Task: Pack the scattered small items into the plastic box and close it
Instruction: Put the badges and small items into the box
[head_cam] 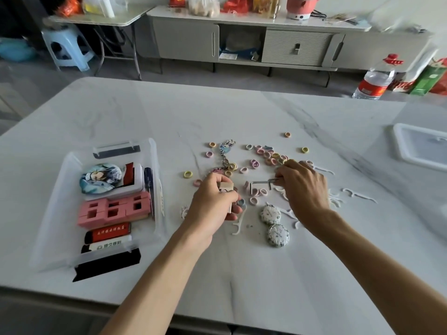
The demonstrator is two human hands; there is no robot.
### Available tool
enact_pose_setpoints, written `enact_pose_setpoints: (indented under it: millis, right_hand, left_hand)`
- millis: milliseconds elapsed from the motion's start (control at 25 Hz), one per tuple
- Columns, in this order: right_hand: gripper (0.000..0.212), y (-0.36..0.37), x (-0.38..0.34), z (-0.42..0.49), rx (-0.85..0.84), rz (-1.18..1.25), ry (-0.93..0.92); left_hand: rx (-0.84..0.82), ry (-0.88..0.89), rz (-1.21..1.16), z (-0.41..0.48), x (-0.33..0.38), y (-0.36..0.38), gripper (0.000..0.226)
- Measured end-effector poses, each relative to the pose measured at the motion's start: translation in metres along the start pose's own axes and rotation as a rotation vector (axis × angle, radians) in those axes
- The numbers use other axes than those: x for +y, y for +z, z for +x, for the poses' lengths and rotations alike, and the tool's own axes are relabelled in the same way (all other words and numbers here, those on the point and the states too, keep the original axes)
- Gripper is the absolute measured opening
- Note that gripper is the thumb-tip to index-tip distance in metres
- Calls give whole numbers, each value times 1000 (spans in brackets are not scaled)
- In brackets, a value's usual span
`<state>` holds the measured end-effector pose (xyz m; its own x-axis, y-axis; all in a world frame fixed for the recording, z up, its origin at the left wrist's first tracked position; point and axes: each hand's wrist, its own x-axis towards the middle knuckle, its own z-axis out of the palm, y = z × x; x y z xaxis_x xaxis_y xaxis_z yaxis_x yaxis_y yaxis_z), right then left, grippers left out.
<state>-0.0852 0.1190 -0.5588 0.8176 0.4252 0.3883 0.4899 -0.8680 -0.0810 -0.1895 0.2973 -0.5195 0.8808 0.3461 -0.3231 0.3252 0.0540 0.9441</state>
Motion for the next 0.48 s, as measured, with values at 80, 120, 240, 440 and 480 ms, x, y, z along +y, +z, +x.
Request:
enact_pose_setpoints:
  millis: [80, 120, 240, 440, 480]
  right_hand:
    - [11, -12, 0, -3, 8, -31, 31]
    - [12, -17, 0, -5, -8, -26, 66]
    - [12, -30, -1, -12, -47, 204, 247]
    - [15, -50, -23, -39, -238, 1027, 572]
    - [14, -51, -28, -44, -286, 1132, 590]
  left_hand:
    - [-12, 17, 30, -1, -1, 1, 21]
    - [-21, 21, 40, -2, -2, 2, 22]
    - [-58, 41, 59, -3, -4, 6, 27]
    - [-110, 211, 120, 0, -5, 6, 17]
    - [-106, 244, 149, 0, -5, 5, 11]
